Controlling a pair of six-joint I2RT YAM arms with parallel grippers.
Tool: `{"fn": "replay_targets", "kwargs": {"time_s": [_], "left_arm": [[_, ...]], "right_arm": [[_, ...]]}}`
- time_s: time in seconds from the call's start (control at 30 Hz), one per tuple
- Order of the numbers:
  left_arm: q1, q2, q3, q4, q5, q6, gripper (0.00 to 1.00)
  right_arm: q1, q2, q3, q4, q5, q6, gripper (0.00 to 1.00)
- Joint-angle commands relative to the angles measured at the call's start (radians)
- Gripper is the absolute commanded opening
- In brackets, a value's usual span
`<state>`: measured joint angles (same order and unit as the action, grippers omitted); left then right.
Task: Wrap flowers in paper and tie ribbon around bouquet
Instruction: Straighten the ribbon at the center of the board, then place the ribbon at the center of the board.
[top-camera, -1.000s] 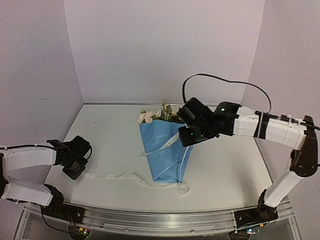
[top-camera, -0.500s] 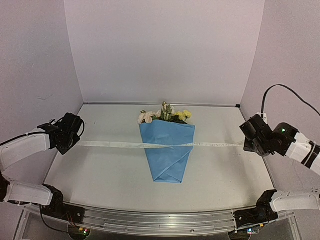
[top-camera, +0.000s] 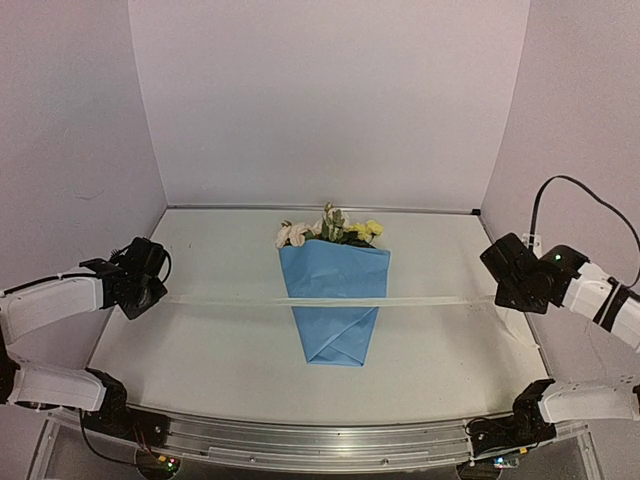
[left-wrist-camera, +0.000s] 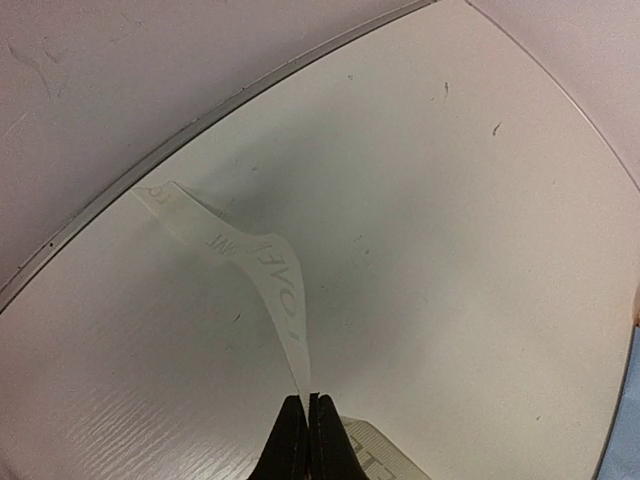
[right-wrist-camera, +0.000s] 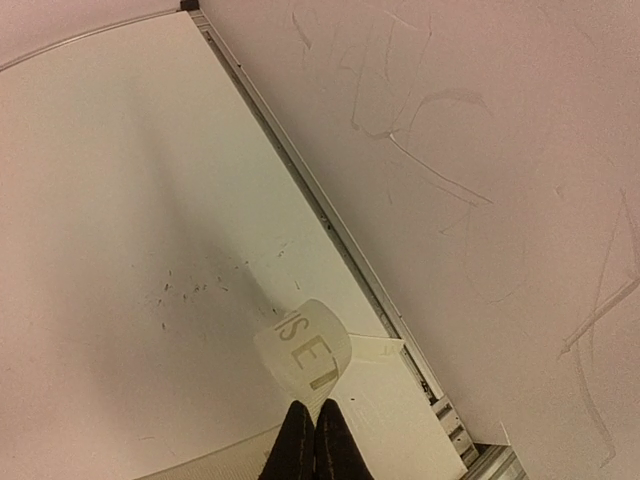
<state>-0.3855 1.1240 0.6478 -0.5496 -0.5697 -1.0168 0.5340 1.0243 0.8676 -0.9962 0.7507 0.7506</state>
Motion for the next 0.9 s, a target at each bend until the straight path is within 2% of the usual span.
{"fn": "replay_targets", "kwargs": {"time_s": [0.0,0.2,0.23,0.3,0.4,0.47,0.57,0.63,0.7,0.77,0.87], "left_arm": [[0.011,-0.019,-0.021,-0.014,-0.035,0.002,0.0],[0.011,0.005,-0.097,-0.007,0.003,-0.072,0.0],[0.011,0.015,-0.108,-0.004,0.013,-0.084,0.0],[0.011,0.037,-0.118,-0.001,0.025,-0.098,0.01],[0.011,0.065,-0.102,-0.007,0.056,-0.094,0.17],[0.011,0.059,-0.092,-0.005,0.085,-0.076,0.42],[0.011,0.009,-0.077,0.018,0.15,-0.022,0.63],[0.011,-0.036,-0.058,0.033,0.192,0.024,0.74],[0.011,-0.082,-0.033,0.035,0.233,0.079,0.8],[0.011,-0.115,0.004,0.018,0.261,0.101,0.83],[0.01,-0.117,0.053,-0.009,0.327,0.11,0.83]], "right_arm": [[-0.023,0.051,-0.001,-0.06,0.016,0.033,0.01],[-0.023,0.138,-0.108,-0.057,-0.082,0.164,0.03],[-0.023,0.154,-0.116,-0.054,-0.105,0.176,0.06],[-0.023,0.175,-0.133,-0.037,-0.15,0.193,0.19],[-0.023,0.168,-0.151,0.0,-0.219,0.189,0.43],[-0.023,0.147,-0.152,0.011,-0.25,0.174,0.57],[-0.023,0.119,-0.132,0.016,-0.293,0.14,0.73],[-0.023,0.098,-0.114,0.026,-0.35,0.113,0.78],[-0.019,0.082,-0.109,0.08,-0.457,0.09,0.79],[-0.001,0.08,-0.118,0.149,-0.565,0.098,0.79],[0.052,0.117,-0.101,0.171,-0.596,0.122,0.8]]}}
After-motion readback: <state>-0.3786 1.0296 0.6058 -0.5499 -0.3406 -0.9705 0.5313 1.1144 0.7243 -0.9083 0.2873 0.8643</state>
